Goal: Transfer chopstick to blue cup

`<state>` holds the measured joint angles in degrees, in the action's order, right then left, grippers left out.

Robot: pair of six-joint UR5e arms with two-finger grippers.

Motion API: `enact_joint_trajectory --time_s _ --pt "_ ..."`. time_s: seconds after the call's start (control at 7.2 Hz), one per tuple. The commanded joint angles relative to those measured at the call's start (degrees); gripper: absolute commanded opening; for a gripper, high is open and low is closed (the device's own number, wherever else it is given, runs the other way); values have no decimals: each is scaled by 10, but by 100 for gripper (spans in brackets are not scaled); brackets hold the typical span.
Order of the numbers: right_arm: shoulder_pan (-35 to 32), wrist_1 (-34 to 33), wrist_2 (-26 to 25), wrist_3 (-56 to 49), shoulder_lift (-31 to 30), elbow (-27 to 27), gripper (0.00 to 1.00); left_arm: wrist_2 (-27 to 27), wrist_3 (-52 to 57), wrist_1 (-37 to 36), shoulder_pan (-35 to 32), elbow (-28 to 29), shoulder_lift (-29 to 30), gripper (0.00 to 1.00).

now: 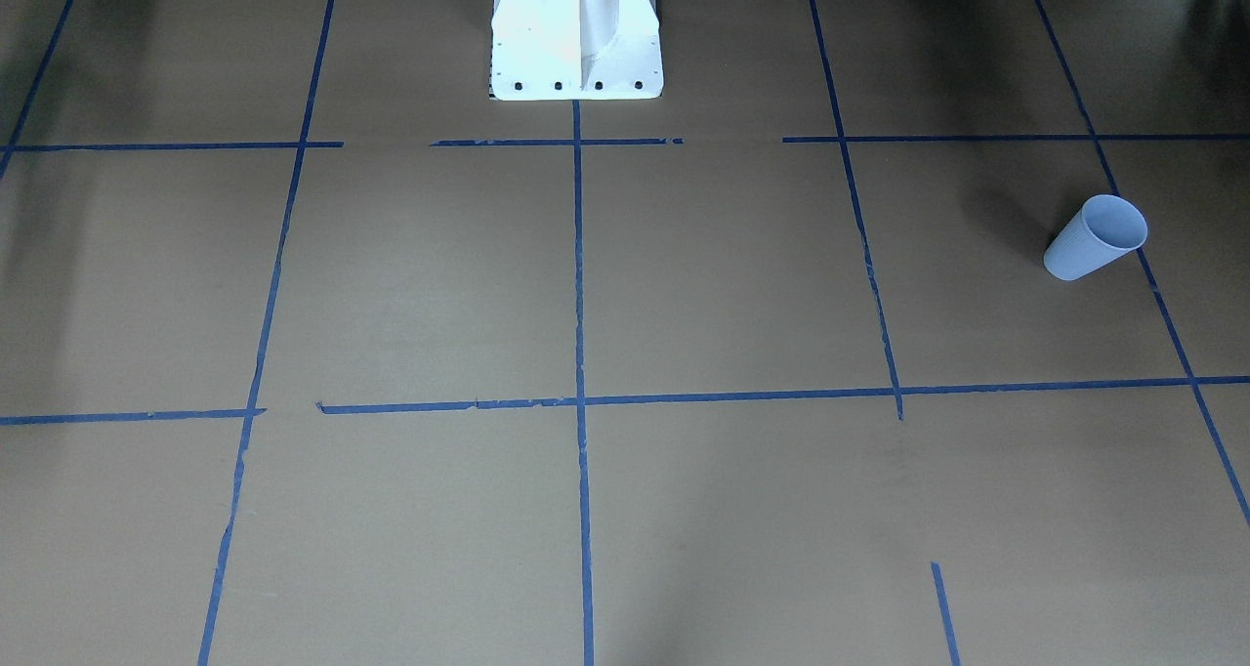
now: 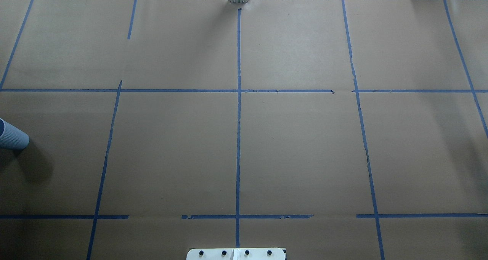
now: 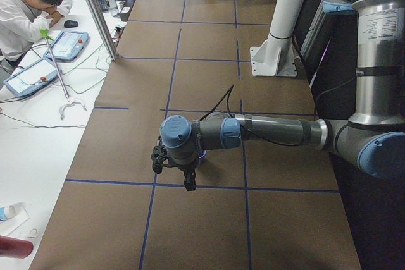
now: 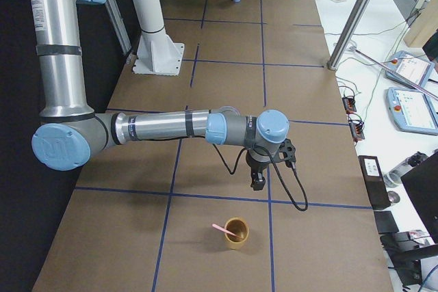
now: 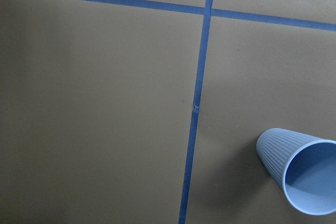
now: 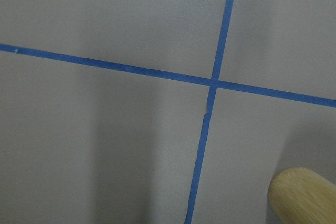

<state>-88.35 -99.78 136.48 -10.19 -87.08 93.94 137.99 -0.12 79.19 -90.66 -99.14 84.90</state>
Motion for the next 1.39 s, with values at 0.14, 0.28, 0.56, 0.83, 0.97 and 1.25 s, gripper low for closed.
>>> enact_joint_trajectory --time_s 0.14,0.28,0.56,0.83,0.97,1.25 --pt "0 10 3 -4 -20 2 100 -21 50 6 0 -19 -11 100" --pt "0 29 2 -4 -25 0 100 -22 50 6 0 -25 -11 100" --pt "0 80 4 -1 -54 -1 100 -20 56 13 0 -25 -23 100" --pt "0 113 11 4 -73 3 100 -16 57 15 4 -26 -26 100" --pt "0 114 12 1 -76 3 100 -15 57 23 5 -29 -32 100" --pt "1 114 19 4 -76 8 100 -14 47 56 51 -23 -32 100"
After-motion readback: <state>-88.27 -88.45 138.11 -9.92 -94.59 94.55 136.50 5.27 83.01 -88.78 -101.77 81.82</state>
